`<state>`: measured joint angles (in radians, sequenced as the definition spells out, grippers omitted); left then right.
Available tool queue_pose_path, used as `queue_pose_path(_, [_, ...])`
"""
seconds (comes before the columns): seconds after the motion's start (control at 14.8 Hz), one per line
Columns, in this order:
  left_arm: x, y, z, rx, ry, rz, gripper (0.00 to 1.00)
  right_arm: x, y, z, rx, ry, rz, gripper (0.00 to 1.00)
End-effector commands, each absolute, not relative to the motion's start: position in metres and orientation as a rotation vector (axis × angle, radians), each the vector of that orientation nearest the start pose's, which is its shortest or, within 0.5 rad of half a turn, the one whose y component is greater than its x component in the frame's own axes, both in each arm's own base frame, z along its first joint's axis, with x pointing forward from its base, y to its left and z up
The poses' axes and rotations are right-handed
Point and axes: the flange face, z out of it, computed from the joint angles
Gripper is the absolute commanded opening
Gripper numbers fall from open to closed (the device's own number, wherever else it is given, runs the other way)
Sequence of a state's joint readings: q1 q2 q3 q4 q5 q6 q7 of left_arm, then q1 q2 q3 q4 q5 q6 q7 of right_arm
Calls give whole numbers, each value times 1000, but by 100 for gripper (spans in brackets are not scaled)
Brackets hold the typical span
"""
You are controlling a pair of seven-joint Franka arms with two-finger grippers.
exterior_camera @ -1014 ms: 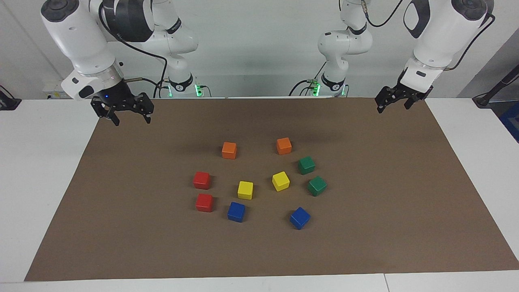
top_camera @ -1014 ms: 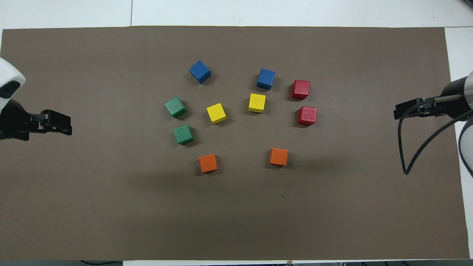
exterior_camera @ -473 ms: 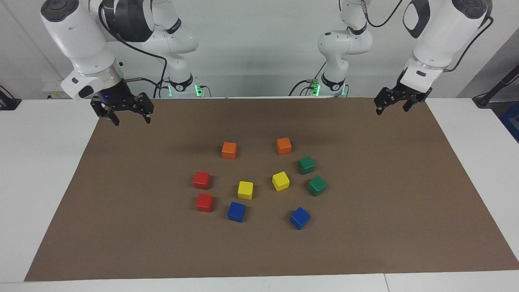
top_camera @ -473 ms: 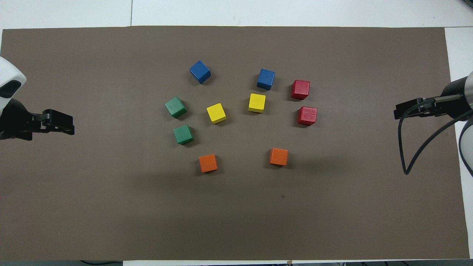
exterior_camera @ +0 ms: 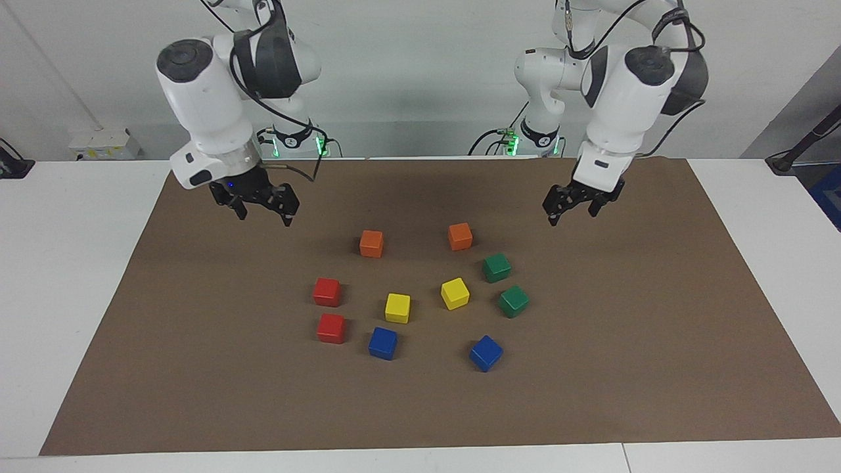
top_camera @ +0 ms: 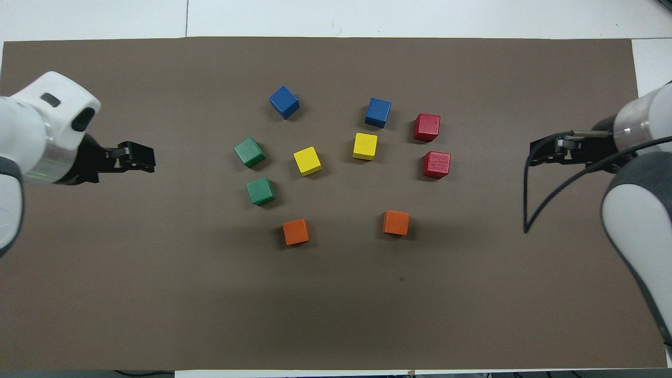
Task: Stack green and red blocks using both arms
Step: 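Grasp green and red blocks with the left and right grippers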
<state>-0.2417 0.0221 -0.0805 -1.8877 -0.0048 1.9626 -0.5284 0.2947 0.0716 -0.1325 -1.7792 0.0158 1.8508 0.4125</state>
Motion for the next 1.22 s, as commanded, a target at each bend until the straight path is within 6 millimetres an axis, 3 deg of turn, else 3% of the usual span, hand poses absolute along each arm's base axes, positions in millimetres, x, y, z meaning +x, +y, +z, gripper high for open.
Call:
queue_pose_path(0.0, [548, -226, 437, -3161, -443, -72, 100, 596, 122, 465, -3110, 507, -21, 100])
queue_pose_path(0.14, [542, -238, 397, -3171, -433, -88, 100, 607, 129, 438, -3115, 502, -29, 100])
queue_pose_path(0.34, [540, -240, 369, -3166, -442, -70, 100, 619, 142, 408, -3119, 415, -95, 100])
queue_pose_path(0.54, [539, -262, 332, -3158, -482, -52, 100, 627, 148, 381, -3112, 410, -112, 100])
queue_pose_path(0.81, [533, -261, 316, -3149, -477, -27, 100, 632, 161, 346, -3121, 383, -117, 100])
queue_pose_path(0.95, [522, -262, 303, -3153, -466, -33, 100, 631, 165, 341, -3128, 359, -106, 100])
queue_pose_path(1.01, [519, -267, 301, -3154, -456, -31, 95, 631, 164, 339, -3132, 345, -102, 100])
queue_pose_path(1.08, [520, -267, 302, -3140, -522, -22, 44, 631, 165, 335, -3136, 338, -94, 100])
queue_pose_path(1.15, [518, -267, 303, -3115, -577, 1, 0, 629, 164, 332, -3139, 327, -85, 100])
